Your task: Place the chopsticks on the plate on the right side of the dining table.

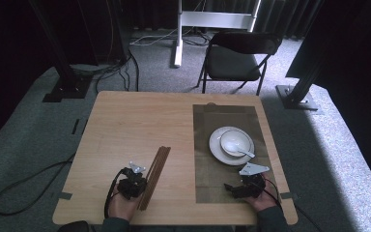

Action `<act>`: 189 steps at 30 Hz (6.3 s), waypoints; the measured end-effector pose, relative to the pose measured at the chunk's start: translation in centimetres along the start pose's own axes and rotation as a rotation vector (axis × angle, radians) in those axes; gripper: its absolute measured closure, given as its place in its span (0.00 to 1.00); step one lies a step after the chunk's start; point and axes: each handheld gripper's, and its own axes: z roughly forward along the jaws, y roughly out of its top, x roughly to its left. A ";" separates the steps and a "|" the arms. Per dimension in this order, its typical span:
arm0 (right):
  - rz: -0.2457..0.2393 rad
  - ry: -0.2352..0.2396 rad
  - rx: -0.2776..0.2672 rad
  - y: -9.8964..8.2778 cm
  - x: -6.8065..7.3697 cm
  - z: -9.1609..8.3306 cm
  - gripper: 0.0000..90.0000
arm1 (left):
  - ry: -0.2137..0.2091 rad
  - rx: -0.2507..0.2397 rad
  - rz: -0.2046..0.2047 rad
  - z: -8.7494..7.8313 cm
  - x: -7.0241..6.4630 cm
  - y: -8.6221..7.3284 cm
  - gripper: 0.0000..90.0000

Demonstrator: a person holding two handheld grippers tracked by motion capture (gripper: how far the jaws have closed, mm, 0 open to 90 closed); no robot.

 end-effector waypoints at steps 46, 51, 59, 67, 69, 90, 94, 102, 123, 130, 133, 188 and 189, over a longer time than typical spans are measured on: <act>-0.007 0.007 0.003 0.1 -0.1 0.0 0.13 | 0.016 -0.072 -0.001 1.9 2.1 2.1 0.94; -0.007 0.007 0.003 0.1 -0.1 0.0 0.13 | 0.017 -0.074 0.006 2.0 2.1 2.2 0.94; -0.006 0.005 0.001 0.1 -0.1 0.0 0.13 | 0.012 -0.076 0.004 2.1 2.1 2.2 0.94; -0.005 0.005 0.001 0.0 -0.1 0.0 0.13 | 0.021 -0.077 0.021 2.1 2.0 2.2 0.94; -0.005 0.006 0.001 0.0 -0.1 0.0 0.13 | 0.023 -0.076 0.021 2.1 1.9 2.3 0.94; -0.004 0.006 0.001 0.0 -0.1 0.0 0.13 | 0.015 -0.091 0.035 3.3 2.5 3.9 0.95; -0.003 0.006 0.001 0.0 -0.1 0.0 0.13 | 0.018 -0.096 0.043 3.5 2.5 4.2 0.95; -0.004 0.006 0.001 0.0 -0.1 0.0 0.13 | 0.022 -0.108 0.038 3.3 2.9 4.8 0.95; -0.006 0.006 -0.001 0.0 -0.1 0.1 0.13 | 0.026 -0.133 0.058 3.2 2.8 5.8 0.95; -0.006 0.006 -0.001 0.0 -0.1 0.1 0.13 | 0.014 -0.143 0.058 3.1 2.6 6.2 0.95; -0.005 0.006 0.000 0.0 -0.1 0.0 0.13 | 0.010 -0.152 0.061 3.0 2.5 6.4 0.95; -0.006 0.005 -0.001 0.0 -0.1 0.0 0.13 | -0.099 -0.238 0.102 1.6 -1.2 10.1 0.95; -0.006 0.005 0.000 0.0 -0.1 0.0 0.13 | -0.099 -0.236 0.106 1.5 -1.3 10.2 0.95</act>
